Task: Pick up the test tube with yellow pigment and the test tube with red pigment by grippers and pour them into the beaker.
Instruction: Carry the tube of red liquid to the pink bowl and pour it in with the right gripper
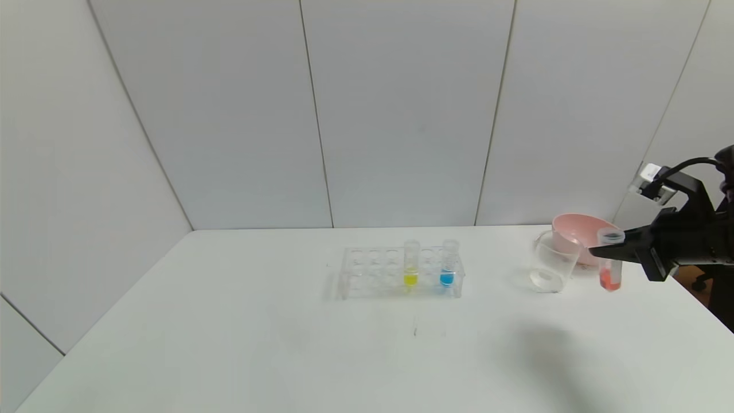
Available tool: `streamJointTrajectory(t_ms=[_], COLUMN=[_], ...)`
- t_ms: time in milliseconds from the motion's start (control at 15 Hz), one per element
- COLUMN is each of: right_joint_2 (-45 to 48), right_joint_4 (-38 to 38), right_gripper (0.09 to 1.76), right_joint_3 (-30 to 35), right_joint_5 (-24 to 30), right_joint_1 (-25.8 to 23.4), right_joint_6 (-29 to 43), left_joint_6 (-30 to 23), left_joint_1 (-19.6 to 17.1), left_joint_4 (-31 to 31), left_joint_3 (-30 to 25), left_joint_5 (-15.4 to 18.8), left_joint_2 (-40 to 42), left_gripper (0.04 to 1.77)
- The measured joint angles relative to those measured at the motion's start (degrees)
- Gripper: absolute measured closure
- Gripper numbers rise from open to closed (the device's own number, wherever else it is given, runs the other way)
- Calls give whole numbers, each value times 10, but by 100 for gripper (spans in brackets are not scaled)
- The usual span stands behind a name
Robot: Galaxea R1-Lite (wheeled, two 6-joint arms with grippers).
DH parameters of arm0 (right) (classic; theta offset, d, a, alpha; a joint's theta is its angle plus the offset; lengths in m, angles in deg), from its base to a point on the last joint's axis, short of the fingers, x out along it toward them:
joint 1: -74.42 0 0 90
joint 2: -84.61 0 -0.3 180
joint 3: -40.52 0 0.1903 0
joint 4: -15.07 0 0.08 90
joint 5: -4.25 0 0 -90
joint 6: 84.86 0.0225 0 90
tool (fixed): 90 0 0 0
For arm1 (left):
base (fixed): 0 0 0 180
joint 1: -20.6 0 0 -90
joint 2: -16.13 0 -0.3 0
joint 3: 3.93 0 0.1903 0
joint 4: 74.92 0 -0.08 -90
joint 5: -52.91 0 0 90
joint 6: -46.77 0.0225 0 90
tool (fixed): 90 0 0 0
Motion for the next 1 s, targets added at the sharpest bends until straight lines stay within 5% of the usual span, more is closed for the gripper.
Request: streamJointTrajectory(t_ms=[467, 1000], right_joint_2=[-91, -193], right_joint_4=[35, 123], right_gripper=[134, 134], right_joint_3=[-121, -299], right_joint_5=[-4, -17], right_joint_1=[-64, -45], right_joint_6=[-81, -100], left_joint_6=[0, 0], left_joint_1=[0, 0], left_joint_4=[0, 0], left_joint_3=[0, 0], left_joint_5=[0, 0], left_joint_2=[0, 0], left_gripper=[9, 9])
